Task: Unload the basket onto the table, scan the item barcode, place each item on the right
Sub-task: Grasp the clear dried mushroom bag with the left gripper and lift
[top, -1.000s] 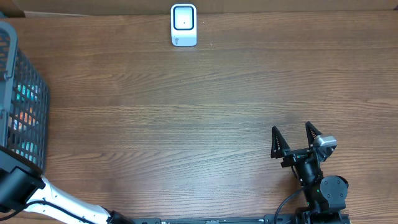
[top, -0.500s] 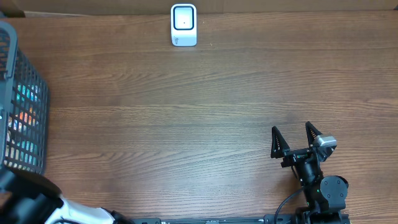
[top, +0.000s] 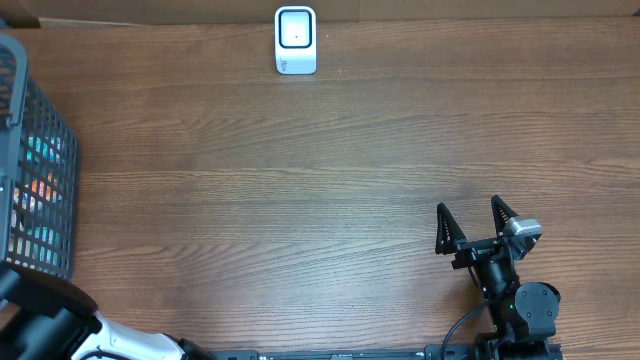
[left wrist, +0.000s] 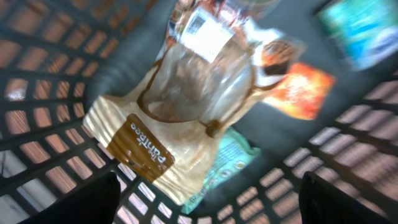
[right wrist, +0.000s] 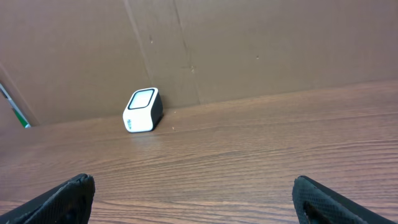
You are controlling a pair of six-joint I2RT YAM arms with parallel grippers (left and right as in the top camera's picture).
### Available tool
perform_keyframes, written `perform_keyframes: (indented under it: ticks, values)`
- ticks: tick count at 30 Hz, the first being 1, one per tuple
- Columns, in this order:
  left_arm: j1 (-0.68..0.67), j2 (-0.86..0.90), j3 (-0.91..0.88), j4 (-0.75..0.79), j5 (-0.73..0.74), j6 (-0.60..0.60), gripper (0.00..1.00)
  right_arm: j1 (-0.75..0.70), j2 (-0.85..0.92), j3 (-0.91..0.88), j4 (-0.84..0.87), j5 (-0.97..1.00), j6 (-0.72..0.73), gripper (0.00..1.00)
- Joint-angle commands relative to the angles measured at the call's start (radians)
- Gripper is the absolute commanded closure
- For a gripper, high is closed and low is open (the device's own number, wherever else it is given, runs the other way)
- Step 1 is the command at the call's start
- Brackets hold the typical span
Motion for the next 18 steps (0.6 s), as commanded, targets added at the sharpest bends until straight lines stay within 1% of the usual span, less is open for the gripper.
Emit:
perform_keyframes:
  ticks: [1, 8, 18]
  values:
    - [0.019, 0.048, -0.062, 0.041, -0.07, 0.024, 0.19, 0.005, -0.006, -0.01, 0.004, 0.01, -0.001, 0.0]
    - [0.04, 0.127, -0.128, 0.133, -0.07, 0.024, 0.2, 0.005, -0.006, -0.01, 0.004, 0.01, -0.001, 0.0]
    - [0.041, 0.263, -0.135, 0.178, -0.097, 0.046, 0.21, 0.005, -0.006, -0.01, 0.004, 0.01, -0.001, 0.0]
